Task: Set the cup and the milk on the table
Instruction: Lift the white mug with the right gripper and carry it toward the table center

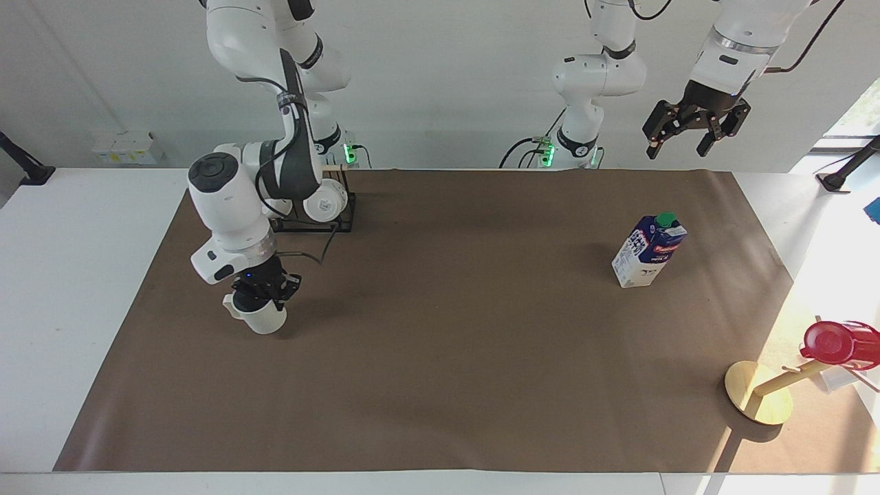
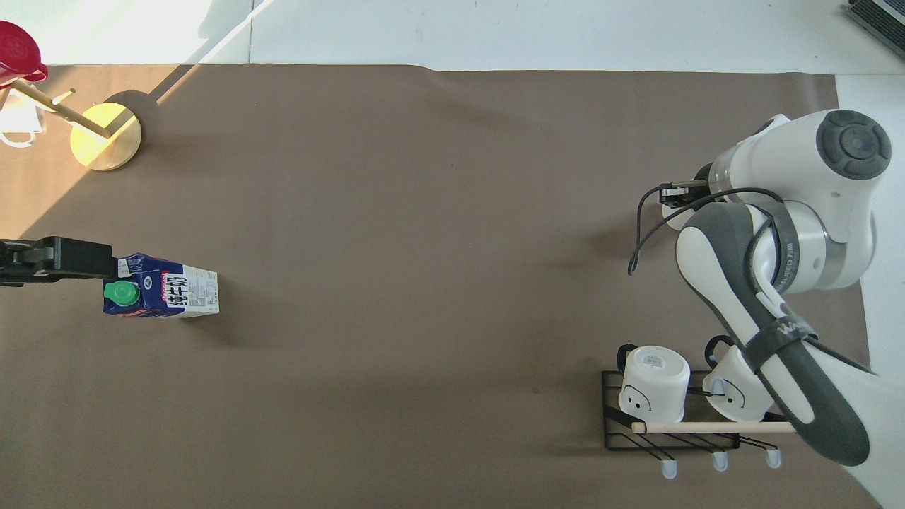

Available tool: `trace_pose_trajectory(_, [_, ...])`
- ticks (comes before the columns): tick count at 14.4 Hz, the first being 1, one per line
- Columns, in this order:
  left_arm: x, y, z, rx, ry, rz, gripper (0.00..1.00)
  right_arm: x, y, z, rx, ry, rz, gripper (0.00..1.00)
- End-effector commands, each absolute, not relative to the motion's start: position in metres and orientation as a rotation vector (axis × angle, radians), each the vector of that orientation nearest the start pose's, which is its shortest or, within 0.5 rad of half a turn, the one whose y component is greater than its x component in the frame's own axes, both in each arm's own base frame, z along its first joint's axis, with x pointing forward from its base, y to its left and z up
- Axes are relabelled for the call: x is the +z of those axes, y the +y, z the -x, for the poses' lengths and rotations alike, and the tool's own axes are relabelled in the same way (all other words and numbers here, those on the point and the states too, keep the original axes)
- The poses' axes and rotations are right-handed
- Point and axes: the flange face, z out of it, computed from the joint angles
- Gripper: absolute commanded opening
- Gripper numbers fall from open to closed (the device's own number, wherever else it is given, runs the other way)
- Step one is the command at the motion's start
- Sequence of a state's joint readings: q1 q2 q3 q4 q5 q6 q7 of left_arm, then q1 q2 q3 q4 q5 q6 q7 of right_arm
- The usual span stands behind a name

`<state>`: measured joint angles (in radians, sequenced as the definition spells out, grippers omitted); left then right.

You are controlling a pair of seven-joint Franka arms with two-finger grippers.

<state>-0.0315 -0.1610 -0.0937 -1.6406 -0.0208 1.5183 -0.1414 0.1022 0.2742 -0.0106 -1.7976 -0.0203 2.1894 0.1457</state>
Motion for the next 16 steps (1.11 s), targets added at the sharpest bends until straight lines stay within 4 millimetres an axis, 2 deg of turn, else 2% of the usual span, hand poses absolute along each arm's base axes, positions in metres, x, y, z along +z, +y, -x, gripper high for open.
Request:
trace_pose_trajectory(1, [0.675,-0.066,-0.491,-0.047,-0.046,3.156,1.00,0.432,0.110,-0.641,-0.207,0.147,3.125,0.00])
trace_pose_trajectory(4, [0.675,-0.066,-0.491,-0.047,-0.044,3.156,1.00,0.448,0.191,-0.628,-0.226,0.256,3.090,0.00])
trace_pose_trajectory(6, [0.675,-0.066,-0.491,-0.047,-0.046,3.156,1.00,0.451,0.236,-0.620,-0.204,0.262,3.085,0.00])
trace_pose_trajectory(11, [0.675,-0.066,-0.491,-0.047,-0.046,3.156,1.00,0.433,0.337,-0.592,-0.205,0.347,3.103,0.00])
trace_pose_trajectory(14, [0.674,-0.066,-0.491,-0.044,-0.044,3.156,1.00,0.420,0.395,-0.585,-0.186,0.343,3.110,0.00])
trace_pose_trajectory(16, [0.674,-0.066,-0.491,-0.044,-0.046,3.156,1.00,0.402,0.430,-0.570,-0.162,0.341,3.130,0.00])
